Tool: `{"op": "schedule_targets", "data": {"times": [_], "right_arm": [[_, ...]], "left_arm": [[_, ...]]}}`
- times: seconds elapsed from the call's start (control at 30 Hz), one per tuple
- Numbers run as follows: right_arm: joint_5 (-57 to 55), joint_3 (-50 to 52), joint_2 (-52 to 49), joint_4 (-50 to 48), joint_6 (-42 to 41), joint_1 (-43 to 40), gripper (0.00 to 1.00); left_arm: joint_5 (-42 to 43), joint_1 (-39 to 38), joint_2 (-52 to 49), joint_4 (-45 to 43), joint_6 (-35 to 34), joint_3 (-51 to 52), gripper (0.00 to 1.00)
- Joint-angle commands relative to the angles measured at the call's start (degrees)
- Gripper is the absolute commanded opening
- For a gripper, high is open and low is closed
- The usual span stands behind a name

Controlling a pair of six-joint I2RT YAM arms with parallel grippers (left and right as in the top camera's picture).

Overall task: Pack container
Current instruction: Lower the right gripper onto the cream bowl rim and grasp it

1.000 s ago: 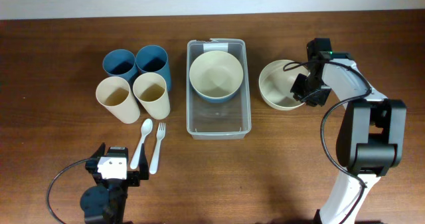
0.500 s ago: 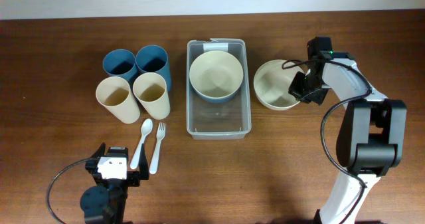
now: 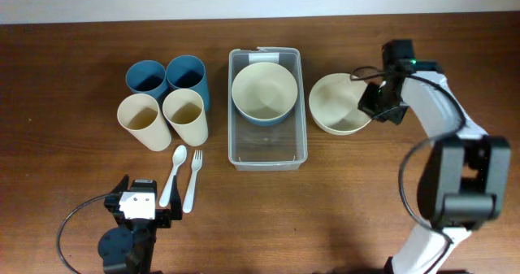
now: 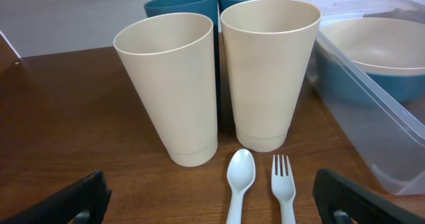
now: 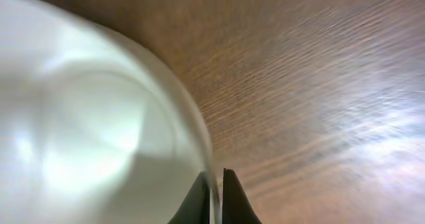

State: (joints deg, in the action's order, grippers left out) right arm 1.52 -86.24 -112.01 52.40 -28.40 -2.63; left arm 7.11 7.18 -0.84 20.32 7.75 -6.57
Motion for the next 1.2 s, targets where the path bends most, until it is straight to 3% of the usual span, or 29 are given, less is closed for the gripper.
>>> {"op": "schedule_targets", "data": {"times": [0.0, 0.17, 0.33, 0.4, 0.57, 0.63, 0.73, 0.87, 1.03, 1.17], "right_arm": [[-2.23, -0.44, 7.32, 0.04, -1.07, 0.26, 0.04], [-2.14, -0.61, 12.83, 0.07, -1.05, 0.37, 0.04], [-1.57, -0.55, 11.96, 1.16, 0.57, 0.35, 0.04], [-1.51, -0.5, 9.97, 1.44, 1.38, 0.35, 0.21], [0.63, -0.22, 3.13, 1.36, 4.04, 0.31, 0.5], [1.6, -0.22, 0.46, 1.14, 5.7, 0.31, 0.58], [1.7, -0.22, -2.32, 0.39, 5.68, 0.33, 0.58], [3.28, -0.22, -4.98, -1.6, 5.64, 0.31, 0.5], [3.41, -0.11, -7.54, -2.43, 5.64, 0.31, 0.5], [3.85, -0.11, -10.16, -2.58, 5.49, 0.31, 0.44]], "left_arm": [[0.61, -0.22, 0.46, -0.09, 0.74, 0.33, 1.0], [0.61, -0.22, 0.46, -0.09, 0.74, 0.33, 1.0], [0.61, -0.22, 0.46, -0.09, 0.74, 0.33, 1.0], [0.61, -0.22, 0.46, -0.09, 0.74, 0.33, 1.0], [0.61, -0.22, 0.46, -0.09, 0.74, 0.33, 1.0], [0.61, -0.22, 0.46, -0.09, 0.74, 0.33, 1.0], [0.61, -0.22, 0.46, -0.09, 0.74, 0.33, 1.0], [0.61, -0.22, 0.46, -0.09, 0.74, 0.33, 1.0], [0.61, -0.22, 0.46, -0.09, 0.74, 0.33, 1.0], [0.61, -0.22, 0.46, -0.09, 0.72, 0.33, 1.0]]}}
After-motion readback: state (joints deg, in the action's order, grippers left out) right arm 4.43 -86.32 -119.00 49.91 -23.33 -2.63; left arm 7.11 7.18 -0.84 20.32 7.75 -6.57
